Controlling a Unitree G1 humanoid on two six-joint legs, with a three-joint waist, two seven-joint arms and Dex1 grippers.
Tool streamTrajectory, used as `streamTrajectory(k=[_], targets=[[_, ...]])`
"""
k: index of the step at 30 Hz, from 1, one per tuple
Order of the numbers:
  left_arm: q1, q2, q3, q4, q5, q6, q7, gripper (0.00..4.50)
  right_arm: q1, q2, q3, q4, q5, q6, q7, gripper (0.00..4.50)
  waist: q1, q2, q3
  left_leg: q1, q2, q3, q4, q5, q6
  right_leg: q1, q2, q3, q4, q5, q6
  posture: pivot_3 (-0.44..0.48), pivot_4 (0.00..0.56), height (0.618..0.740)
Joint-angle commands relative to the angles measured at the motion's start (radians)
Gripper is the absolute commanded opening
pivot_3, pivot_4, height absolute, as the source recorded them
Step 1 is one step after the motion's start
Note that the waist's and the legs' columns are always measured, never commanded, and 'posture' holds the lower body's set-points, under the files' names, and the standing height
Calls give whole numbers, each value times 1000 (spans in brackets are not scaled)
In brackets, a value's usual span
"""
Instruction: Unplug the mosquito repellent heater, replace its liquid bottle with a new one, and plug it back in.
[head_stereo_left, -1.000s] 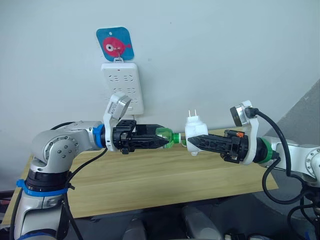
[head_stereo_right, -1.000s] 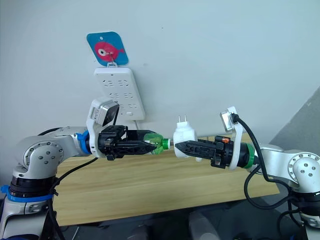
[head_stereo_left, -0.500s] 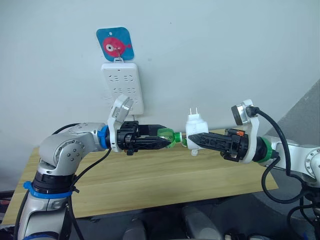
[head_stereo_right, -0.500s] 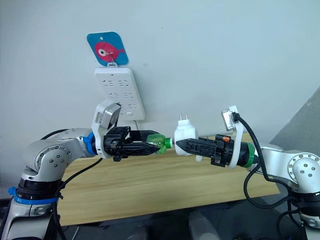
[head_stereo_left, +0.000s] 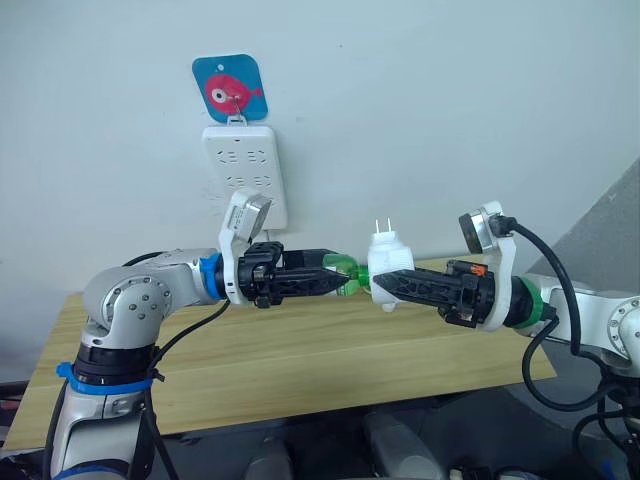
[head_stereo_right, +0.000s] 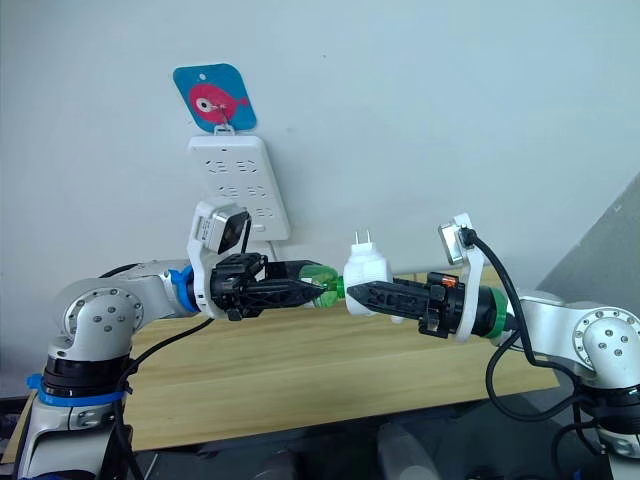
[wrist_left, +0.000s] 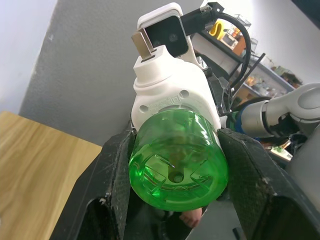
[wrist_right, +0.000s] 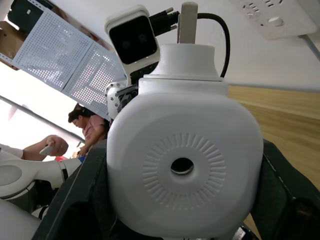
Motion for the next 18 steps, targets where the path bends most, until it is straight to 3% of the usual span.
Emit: streamTrajectory(k=[1, 18], targets=[[-22, -1, 29, -26, -38, -5, 7, 2320, 3, -5, 2, -38, 25, 7, 13, 2999, 0, 0, 0, 0, 0, 0, 0, 0, 0, 0, 0, 0, 0, 0, 0, -192, 86, 729], [-7, -47, -20, -49, 19, -54, 19, 2319, -50, 32, 54, -61, 25, -12, -45, 2999, 0, 0, 0, 0, 0, 0, 0, 0, 0, 0, 0, 0, 0, 0, 0, -190, 80, 729]])
